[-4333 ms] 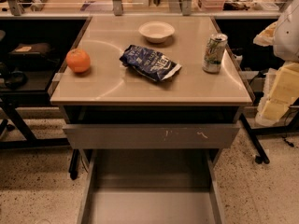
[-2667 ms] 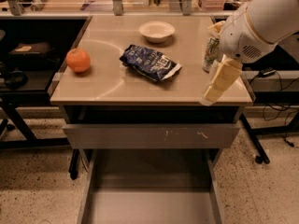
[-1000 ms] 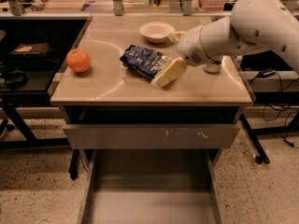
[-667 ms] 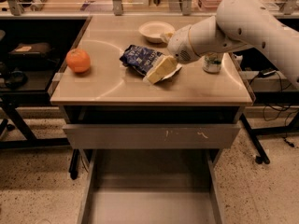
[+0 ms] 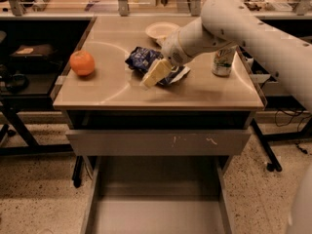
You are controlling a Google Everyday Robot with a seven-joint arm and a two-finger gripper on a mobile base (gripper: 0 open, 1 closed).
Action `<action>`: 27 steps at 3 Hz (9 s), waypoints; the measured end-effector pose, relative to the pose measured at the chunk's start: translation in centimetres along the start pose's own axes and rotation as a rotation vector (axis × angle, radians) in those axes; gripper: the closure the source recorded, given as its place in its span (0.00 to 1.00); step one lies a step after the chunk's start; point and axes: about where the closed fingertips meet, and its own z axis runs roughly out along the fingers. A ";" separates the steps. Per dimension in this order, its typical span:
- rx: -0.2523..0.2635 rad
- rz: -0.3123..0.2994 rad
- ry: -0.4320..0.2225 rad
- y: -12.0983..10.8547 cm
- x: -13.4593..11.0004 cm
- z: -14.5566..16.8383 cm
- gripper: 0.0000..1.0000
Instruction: Place blue chip bag into middle drawer
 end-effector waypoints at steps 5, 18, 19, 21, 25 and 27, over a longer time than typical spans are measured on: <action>-0.036 0.034 0.063 -1.2 1.7 3.4 0.66; -0.034 0.006 0.140 30.7 27.3 0.2 1.00; -0.036 0.011 0.121 30.7 28.3 1.3 1.00; 0.023 -0.064 -0.015 26.1 33.1 10.0 1.00; -0.103 0.002 -0.124 28.1 39.4 17.9 0.57; -0.103 0.002 -0.124 28.1 39.4 18.0 0.10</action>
Offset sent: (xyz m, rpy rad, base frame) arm 0.0378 0.0025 -0.0464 -0.0623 0.1062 -0.0277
